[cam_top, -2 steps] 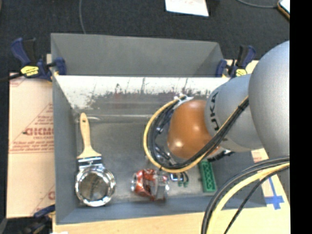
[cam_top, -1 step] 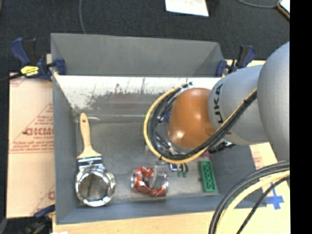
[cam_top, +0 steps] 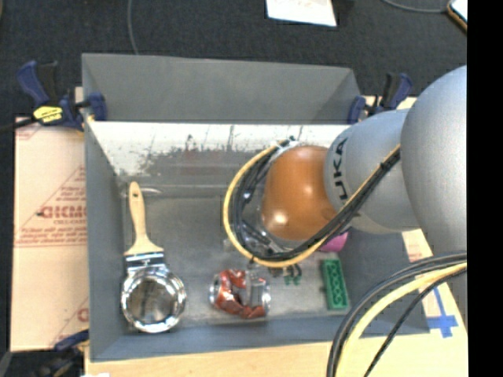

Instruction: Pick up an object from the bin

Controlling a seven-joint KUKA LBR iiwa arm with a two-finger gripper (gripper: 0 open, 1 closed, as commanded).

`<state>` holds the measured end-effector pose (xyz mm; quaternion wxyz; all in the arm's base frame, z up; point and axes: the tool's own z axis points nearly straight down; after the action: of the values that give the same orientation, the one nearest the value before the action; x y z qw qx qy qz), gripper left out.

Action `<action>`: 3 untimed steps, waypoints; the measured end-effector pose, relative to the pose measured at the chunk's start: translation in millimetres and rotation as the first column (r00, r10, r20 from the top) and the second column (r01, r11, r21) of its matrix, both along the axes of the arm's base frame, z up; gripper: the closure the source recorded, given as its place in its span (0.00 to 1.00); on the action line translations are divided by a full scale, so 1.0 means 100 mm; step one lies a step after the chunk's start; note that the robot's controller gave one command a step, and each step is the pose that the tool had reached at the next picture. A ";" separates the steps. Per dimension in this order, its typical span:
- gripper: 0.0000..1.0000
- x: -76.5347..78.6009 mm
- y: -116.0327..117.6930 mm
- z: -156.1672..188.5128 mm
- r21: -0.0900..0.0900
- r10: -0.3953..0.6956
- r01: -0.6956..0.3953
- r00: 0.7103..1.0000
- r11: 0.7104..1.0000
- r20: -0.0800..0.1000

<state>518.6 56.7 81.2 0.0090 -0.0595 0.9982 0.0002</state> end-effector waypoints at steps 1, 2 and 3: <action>0.00 -0.24 0.56 -0.09 0.008 -0.068 0.068 0.998 0.998 0.020; 1.00 -0.26 0.58 -0.07 0.005 -0.046 0.046 0.999 0.999 0.028; 1.00 -0.26 0.58 -0.07 0.005 -0.048 0.048 0.998 0.999 0.028</action>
Offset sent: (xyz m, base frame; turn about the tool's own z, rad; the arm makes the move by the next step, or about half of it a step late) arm -0.0330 0.0585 -0.0112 0.0412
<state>492.6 115.0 73.9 0.0231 -0.0353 0.9991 0.0013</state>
